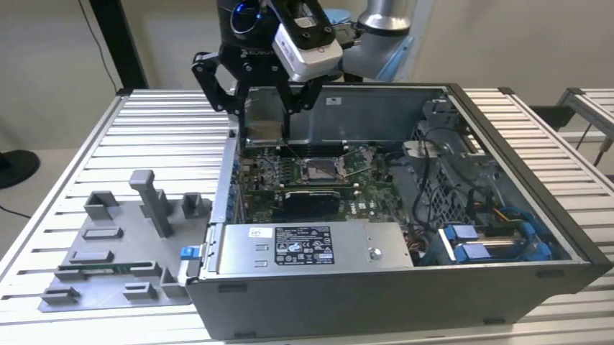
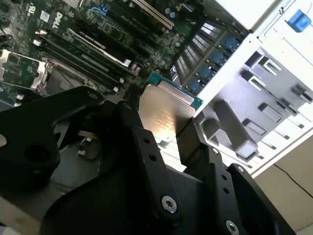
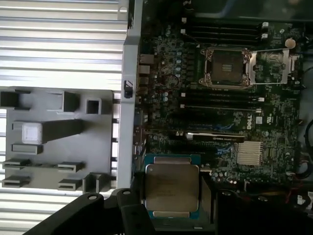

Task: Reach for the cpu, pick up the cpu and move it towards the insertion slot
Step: 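Pick up the cpu and move it towards the insertion slot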

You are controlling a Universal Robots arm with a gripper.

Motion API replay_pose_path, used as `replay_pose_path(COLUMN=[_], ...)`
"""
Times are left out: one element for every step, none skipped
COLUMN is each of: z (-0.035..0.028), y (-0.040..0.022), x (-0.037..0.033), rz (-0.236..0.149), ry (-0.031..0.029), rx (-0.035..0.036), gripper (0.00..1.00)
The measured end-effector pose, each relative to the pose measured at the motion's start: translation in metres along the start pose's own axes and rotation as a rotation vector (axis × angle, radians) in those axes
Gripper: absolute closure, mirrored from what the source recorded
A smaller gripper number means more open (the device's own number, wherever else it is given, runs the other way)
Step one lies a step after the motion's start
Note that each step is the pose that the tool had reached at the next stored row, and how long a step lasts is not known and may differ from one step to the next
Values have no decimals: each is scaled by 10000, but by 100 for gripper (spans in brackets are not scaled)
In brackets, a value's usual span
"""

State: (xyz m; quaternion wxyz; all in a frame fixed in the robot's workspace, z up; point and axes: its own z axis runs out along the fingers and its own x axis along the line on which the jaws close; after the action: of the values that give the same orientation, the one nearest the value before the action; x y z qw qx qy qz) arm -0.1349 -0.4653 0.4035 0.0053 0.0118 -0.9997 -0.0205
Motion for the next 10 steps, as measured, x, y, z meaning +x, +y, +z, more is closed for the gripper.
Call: replay_pose_path(z=[0, -1, -1, -2, -2, -3, -3, -4, -4, -5], y=[-1, -2, -3, -4, -5, -6, -6, -7, -8, -9], x=[-45, -88, -133, -181, -227, -272, -317, -359, -404, -446], rz=[0, 0, 1, 0, 0, 1, 1, 0, 0, 1], ry=[0, 0, 0, 0, 0, -1, -1, 0, 0, 0], rx=[-1, 0, 0, 0, 0, -1, -1, 0, -1, 0], gripper=[100, 100, 100, 100, 100, 100, 100, 100, 100, 100])
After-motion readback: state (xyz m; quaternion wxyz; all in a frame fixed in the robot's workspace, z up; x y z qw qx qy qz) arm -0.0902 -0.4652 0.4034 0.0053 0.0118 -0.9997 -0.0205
